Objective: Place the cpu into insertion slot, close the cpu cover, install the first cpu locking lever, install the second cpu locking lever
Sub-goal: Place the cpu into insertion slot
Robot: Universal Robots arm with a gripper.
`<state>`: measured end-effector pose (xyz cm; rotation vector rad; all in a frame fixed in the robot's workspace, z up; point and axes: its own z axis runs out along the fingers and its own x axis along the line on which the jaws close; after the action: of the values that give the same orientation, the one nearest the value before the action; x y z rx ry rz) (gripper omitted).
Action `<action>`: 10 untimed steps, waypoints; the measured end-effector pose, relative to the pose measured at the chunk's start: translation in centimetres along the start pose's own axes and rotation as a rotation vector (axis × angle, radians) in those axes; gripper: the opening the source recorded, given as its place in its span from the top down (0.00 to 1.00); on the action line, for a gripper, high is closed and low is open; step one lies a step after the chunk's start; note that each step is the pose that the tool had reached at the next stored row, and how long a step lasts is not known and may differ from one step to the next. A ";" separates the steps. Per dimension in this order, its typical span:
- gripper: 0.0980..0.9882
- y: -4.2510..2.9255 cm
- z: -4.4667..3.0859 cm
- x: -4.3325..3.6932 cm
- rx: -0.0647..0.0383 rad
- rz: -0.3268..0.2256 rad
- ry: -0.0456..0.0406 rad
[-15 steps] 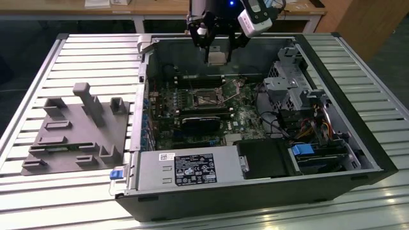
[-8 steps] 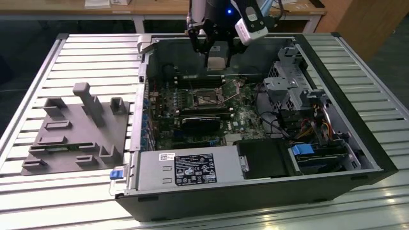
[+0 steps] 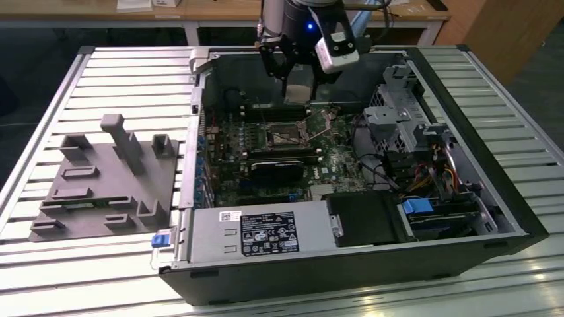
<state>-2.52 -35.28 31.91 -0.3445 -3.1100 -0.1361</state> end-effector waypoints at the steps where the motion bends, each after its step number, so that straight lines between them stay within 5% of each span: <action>1: 0.51 -0.01 0.11 0.00 0.000 0.018 -0.0015; 10: 0.51 -0.11 1.28 -0.02 -0.003 0.180 -0.0154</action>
<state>-2.52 -35.27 30.63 -0.6258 -3.0738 -0.1370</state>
